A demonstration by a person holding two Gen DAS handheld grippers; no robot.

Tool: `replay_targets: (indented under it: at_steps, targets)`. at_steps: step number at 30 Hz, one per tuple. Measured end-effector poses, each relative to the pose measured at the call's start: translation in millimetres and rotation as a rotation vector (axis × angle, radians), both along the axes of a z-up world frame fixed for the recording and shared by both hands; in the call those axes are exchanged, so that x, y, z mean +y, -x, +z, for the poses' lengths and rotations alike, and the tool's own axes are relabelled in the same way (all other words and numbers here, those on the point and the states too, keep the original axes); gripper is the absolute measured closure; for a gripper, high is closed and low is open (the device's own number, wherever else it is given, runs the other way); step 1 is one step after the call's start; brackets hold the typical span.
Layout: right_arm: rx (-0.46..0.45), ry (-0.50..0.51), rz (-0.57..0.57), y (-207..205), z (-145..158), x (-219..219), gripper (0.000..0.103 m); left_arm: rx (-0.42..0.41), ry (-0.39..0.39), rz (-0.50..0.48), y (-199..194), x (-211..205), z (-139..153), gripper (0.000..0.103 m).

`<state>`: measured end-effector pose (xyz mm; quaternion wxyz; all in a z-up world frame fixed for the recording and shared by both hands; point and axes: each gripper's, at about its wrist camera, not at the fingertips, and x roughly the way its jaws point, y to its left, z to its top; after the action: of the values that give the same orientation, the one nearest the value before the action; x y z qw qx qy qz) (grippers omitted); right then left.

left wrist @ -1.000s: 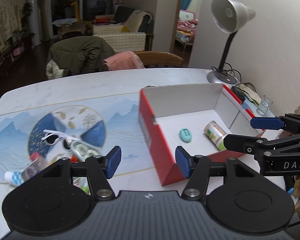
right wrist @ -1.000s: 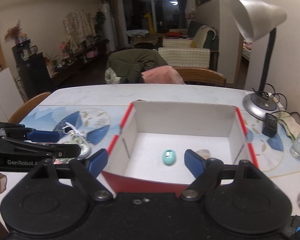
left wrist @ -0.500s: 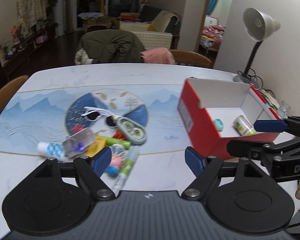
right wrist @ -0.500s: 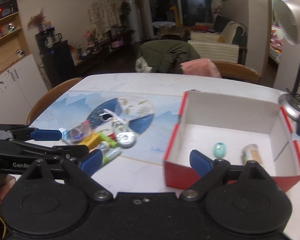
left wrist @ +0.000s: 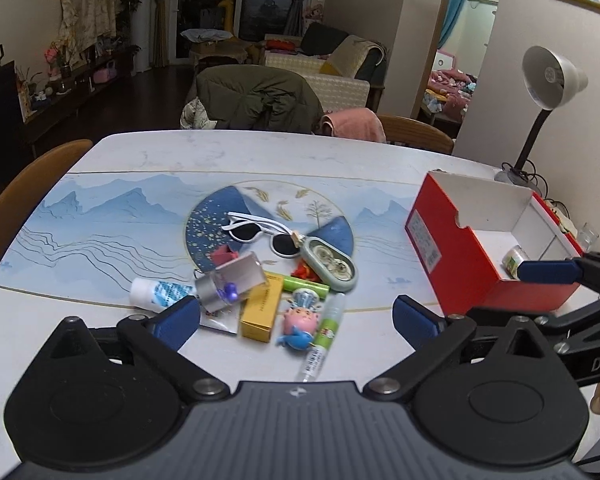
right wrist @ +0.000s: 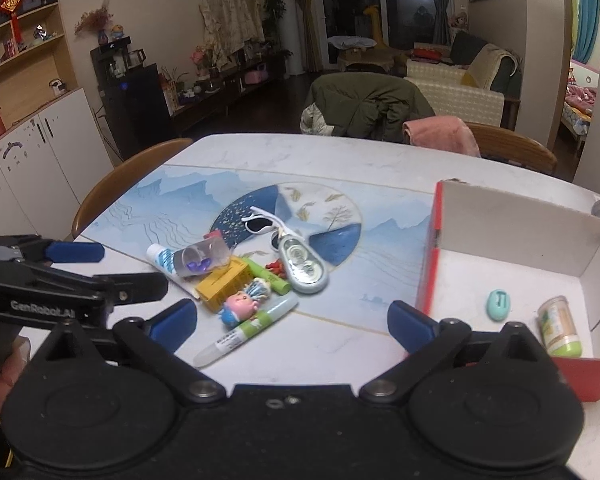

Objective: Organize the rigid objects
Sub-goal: 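Grasp the glass pill jar with the left tool while the right tool grasps the glue stick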

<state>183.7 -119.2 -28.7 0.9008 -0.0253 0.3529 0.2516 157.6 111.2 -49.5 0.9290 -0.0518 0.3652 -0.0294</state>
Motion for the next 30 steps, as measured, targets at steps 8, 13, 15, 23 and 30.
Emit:
replay_targets:
  at_steps: [8, 13, 15, 23, 30]
  targets:
    - [-0.022, 0.066, -0.018, 2, -17, 38, 0.001, 0.022, -0.002, 0.045, -23, 36, -14, 0.000]
    - [0.064, 0.099, -0.034, -11, -37, 61, 0.001, 0.039, -0.006, 0.069, -43, 50, -26, 0.000]
    - [0.083, 0.109, -0.043, -15, -44, 69, 0.001, 0.053, 0.006, 0.071, -51, 53, -31, 0.000]
    - [0.125, 0.165, -0.039, -29, -70, 103, 0.002, 0.098, 0.000, 0.066, -79, 55, -58, 0.000]
    - [0.174, 0.194, -0.040, -42, -90, 121, 0.008, 0.151, 0.055, 0.103, -100, 61, -76, 0.000]
